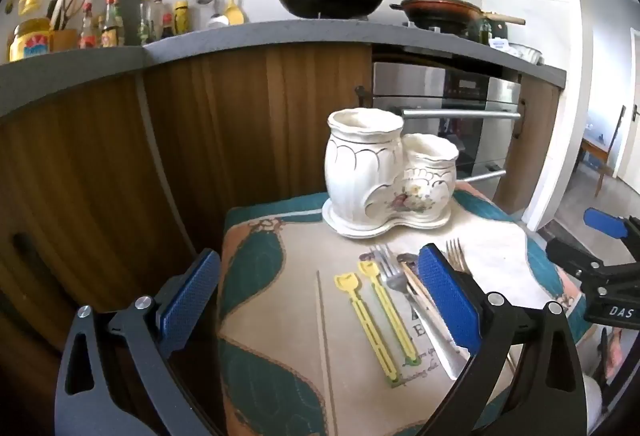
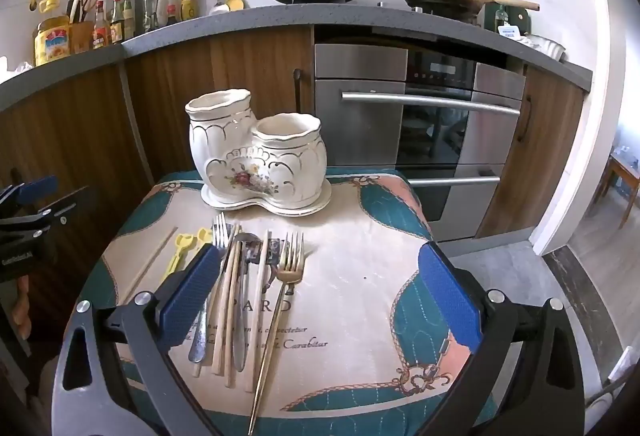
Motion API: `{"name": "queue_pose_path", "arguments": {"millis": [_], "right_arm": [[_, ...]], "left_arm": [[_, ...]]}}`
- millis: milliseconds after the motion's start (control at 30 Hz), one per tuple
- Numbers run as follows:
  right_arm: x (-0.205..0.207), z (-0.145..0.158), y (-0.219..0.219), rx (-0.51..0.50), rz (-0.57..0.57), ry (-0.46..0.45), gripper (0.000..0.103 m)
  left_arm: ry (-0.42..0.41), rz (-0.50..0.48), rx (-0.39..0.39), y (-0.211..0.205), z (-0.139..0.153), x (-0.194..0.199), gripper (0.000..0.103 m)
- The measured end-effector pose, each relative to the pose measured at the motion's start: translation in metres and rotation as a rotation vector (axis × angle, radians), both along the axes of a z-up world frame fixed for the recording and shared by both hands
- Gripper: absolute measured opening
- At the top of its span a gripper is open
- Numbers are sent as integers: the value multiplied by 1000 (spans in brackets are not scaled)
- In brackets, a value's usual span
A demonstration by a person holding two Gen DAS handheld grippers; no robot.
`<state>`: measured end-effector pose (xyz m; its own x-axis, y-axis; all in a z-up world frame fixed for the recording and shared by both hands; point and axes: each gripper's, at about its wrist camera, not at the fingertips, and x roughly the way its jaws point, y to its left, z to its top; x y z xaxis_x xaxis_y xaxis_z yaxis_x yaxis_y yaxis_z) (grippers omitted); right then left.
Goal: Organize utensils
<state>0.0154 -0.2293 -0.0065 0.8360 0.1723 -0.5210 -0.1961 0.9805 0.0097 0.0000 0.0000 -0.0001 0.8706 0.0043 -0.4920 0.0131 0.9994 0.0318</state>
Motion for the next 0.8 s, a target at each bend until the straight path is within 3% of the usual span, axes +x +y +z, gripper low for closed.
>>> {"name": "queue_pose_path", "arguments": {"millis": [800], "right_arm": [[2, 0, 3, 3, 18, 27, 98]], "left_arm": [[-4, -9, -2, -3, 0, 0, 98]]}}
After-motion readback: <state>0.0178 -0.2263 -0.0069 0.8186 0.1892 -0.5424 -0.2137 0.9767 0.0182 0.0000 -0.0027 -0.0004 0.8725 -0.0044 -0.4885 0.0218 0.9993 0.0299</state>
